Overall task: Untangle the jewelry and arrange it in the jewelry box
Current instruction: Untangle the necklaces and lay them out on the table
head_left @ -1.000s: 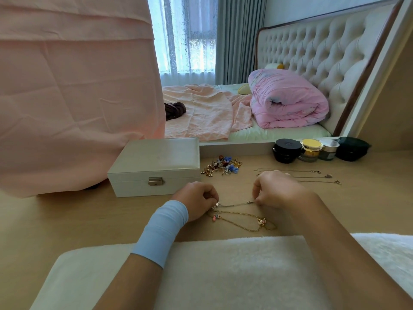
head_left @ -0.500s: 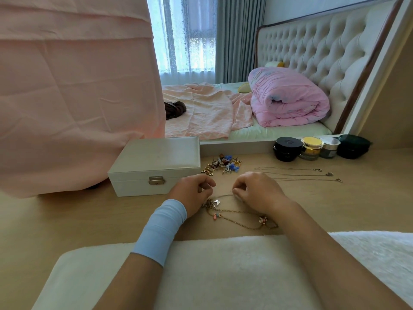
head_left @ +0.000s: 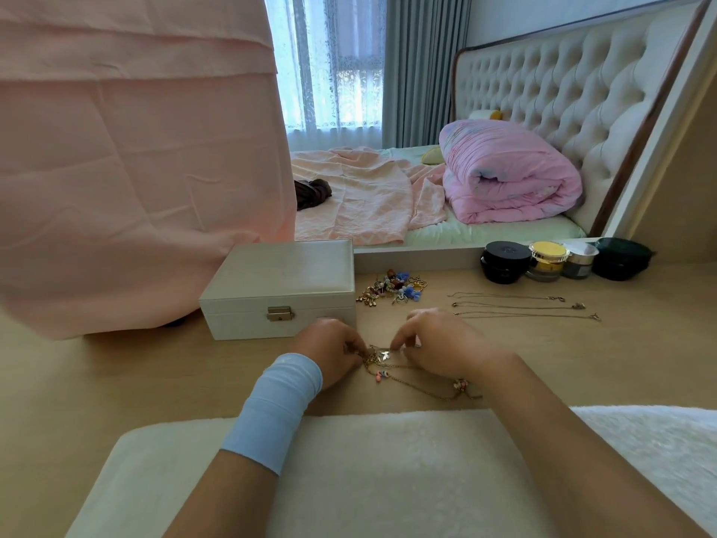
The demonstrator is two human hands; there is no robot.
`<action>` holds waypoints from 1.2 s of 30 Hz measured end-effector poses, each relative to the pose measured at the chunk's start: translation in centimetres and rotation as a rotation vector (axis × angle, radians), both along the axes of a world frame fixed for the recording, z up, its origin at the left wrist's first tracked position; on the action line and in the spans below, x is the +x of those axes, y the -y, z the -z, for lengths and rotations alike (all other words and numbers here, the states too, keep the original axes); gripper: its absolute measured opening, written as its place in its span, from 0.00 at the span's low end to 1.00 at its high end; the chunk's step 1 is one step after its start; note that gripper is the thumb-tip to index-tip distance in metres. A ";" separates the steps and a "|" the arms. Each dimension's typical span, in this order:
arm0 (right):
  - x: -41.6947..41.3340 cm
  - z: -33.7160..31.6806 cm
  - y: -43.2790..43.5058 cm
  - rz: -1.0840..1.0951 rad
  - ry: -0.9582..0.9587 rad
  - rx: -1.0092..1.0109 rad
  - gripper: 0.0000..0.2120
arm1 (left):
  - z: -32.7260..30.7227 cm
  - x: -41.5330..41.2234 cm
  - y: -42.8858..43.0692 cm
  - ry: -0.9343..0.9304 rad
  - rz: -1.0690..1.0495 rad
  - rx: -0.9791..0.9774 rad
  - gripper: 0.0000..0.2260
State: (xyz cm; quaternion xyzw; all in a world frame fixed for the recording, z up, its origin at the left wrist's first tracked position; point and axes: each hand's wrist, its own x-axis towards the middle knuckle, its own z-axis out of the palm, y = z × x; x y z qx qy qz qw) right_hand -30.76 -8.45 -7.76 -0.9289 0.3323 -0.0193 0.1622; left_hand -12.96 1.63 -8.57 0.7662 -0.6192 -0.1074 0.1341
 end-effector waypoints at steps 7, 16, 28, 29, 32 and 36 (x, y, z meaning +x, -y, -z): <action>-0.7 -0.3 0.3 0.034 0.073 0.043 0.10 | 1.1 -1.1 -1.0 0.037 0.123 -0.089 0.14; -0.2 1.7 1.0 0.090 0.099 -0.149 0.09 | 2.5 -1.0 -1.5 0.219 0.158 0.030 0.25; 0.8 1.3 -0.1 -0.019 0.107 -0.128 0.07 | 3.5 -0.6 -2.0 0.037 0.251 -0.132 0.19; 0.9 1.3 -0.2 -0.007 0.105 -0.136 0.07 | 3.5 -0.4 -2.1 0.009 0.236 -0.121 0.19; 0.9 1.2 -0.3 0.030 0.084 -0.158 0.06 | 3.5 0.0 -2.3 -0.105 0.203 -0.113 0.16; 0.8 1.0 -0.5 0.049 0.065 -0.159 0.07 | 3.6 0.2 -2.5 -0.183 0.198 -0.113 0.13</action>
